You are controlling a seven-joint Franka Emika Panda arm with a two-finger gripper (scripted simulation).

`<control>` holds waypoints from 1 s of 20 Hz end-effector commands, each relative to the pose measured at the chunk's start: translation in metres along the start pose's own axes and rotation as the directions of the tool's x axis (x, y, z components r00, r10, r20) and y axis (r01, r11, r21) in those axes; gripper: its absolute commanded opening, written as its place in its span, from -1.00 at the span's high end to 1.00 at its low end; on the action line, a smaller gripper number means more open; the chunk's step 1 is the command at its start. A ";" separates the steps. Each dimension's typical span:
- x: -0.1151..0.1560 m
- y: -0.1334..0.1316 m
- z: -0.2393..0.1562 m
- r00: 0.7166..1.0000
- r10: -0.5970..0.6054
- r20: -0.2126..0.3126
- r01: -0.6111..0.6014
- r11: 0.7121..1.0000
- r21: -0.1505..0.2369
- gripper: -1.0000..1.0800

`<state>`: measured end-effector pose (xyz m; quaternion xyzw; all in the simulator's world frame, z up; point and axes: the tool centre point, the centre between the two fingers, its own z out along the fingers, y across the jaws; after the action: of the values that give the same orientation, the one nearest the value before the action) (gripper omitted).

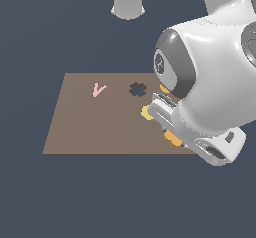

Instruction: Insert a designated object into the corresponding slot on a board.

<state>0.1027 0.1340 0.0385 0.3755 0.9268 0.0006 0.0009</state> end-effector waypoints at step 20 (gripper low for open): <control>0.066 -0.006 -0.002 0.883 -0.470 0.000 0.470 0.883 0.000 1.00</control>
<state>0.0517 0.1751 0.0402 0.1444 0.9895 0.0003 0.0005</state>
